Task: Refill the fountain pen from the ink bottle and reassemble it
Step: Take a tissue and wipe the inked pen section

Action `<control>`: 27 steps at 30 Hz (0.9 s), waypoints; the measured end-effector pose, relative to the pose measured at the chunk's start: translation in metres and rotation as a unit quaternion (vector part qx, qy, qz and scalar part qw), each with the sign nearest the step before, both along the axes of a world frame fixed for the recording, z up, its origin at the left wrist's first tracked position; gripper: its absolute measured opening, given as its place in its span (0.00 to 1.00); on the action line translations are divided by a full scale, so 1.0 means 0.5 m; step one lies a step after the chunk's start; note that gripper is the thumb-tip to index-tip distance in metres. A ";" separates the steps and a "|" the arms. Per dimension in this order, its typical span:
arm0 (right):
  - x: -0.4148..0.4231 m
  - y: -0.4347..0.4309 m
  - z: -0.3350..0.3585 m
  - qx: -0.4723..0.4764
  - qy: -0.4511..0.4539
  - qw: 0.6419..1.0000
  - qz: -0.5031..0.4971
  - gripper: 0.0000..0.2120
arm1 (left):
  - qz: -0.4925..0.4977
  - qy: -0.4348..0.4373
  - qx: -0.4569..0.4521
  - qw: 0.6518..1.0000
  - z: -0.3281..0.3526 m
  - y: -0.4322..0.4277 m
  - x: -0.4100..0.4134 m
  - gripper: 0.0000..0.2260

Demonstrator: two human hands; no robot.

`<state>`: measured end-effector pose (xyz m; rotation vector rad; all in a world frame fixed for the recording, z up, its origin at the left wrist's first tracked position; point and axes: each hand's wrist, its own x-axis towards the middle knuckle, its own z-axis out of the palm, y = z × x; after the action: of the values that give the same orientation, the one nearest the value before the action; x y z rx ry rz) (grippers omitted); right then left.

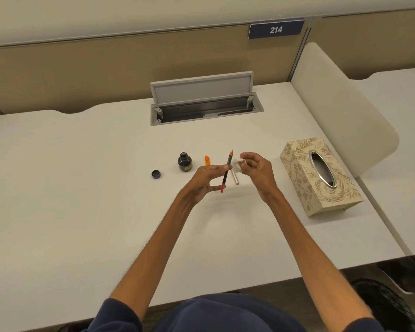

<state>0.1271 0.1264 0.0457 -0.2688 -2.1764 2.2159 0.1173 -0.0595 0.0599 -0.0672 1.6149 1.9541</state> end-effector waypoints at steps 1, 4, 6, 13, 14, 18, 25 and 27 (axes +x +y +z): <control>-0.001 -0.003 0.002 0.013 0.003 1.000 0.012 0.09 | 0.001 -0.006 0.006 1.000 0.000 0.001 -0.002 0.09; -0.002 -0.016 0.006 0.049 0.009 0.999 0.021 0.09 | -0.015 -0.007 0.001 1.000 0.000 0.004 -0.008 0.13; -0.003 -0.024 0.005 0.057 0.010 0.998 0.014 0.08 | -0.017 0.010 -0.031 0.999 -0.001 0.008 -0.010 0.12; -0.002 -0.036 0.002 0.077 0.029 0.997 0.015 0.09 | 0.007 0.027 -0.067 0.997 -0.016 0.011 -0.014 0.12; -0.001 -0.036 0.003 0.070 0.027 0.997 0.020 0.09 | 0.008 0.025 -0.064 0.998 -0.018 0.011 -0.014 0.12; 0.000 -0.036 0.011 0.062 0.008 0.996 0.060 0.11 | 0.011 0.019 -0.061 0.998 -0.023 0.012 -0.011 0.11; -0.003 -0.016 0.022 0.034 -0.030 0.987 0.155 0.18 | 0.028 -0.016 -0.040 0.999 -0.027 0.011 -0.005 0.13; -0.003 -0.020 0.020 -0.003 -0.045 0.989 0.141 0.14 | 0.055 -0.035 -0.027 0.998 -0.027 0.011 -0.007 0.13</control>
<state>0.1255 0.1164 0.0556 -0.0642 -2.3872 2.3940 0.1138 -0.0541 0.0465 -0.2483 1.6487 1.9678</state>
